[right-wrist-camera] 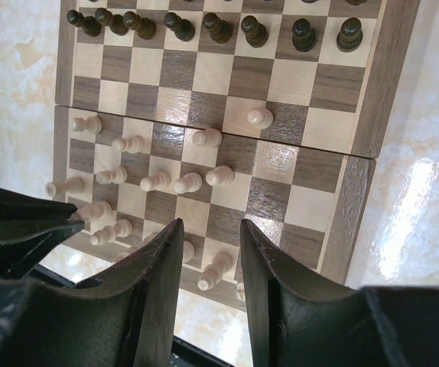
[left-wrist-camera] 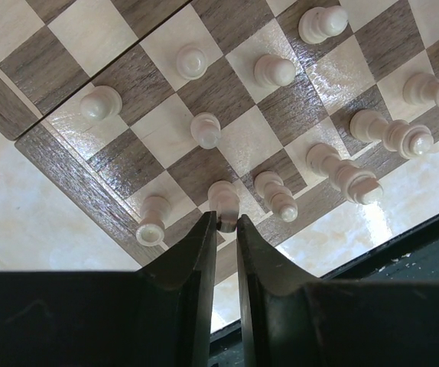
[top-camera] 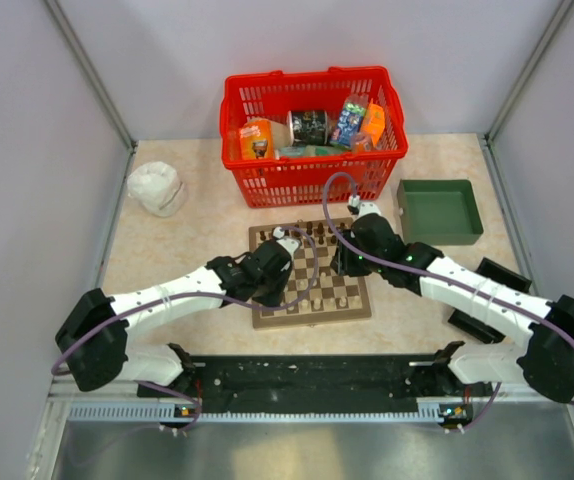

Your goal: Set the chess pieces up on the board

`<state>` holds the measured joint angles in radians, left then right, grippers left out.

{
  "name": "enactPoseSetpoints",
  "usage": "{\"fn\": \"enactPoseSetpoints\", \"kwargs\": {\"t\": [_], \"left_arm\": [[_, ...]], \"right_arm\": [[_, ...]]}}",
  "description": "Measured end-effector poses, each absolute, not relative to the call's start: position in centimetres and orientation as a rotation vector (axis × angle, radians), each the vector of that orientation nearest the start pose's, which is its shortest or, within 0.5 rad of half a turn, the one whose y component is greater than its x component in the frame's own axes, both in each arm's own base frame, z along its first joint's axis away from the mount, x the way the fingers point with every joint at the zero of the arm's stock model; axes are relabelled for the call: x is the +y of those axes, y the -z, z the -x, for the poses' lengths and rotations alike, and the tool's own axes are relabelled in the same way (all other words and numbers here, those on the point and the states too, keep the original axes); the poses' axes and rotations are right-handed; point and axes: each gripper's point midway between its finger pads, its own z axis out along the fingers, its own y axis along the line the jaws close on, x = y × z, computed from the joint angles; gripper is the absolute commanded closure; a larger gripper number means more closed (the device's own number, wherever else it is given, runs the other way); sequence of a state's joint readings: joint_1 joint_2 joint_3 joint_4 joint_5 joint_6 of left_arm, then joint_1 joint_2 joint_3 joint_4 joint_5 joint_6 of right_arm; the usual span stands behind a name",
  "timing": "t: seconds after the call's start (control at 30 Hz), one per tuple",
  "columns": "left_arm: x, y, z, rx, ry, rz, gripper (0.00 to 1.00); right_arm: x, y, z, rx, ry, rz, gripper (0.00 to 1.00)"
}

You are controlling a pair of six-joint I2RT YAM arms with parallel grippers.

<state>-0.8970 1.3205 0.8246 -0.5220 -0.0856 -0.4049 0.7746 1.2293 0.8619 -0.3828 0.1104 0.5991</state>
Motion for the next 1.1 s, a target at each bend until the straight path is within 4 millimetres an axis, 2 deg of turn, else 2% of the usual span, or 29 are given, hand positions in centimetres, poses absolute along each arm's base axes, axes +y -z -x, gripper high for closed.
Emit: {"fn": "enactPoseSetpoints", "kwargs": {"t": [0.5,0.9,1.1], "left_arm": [[-23.6,-7.2,-18.0,2.570,0.393,-0.622,0.83],[-22.5,-7.2,-17.3,2.608,0.359,-0.609,0.83],[-22.6,-7.2,-17.0,2.614,0.375,-0.614,0.82]], "right_arm": [[24.2,-13.3,-24.2,2.383,-0.553,0.152,0.64],[24.3,-13.1,-24.1,2.389,-0.555,0.156,0.64],[24.3,-13.1,-24.1,2.390,-0.556,0.156,0.64]]}}
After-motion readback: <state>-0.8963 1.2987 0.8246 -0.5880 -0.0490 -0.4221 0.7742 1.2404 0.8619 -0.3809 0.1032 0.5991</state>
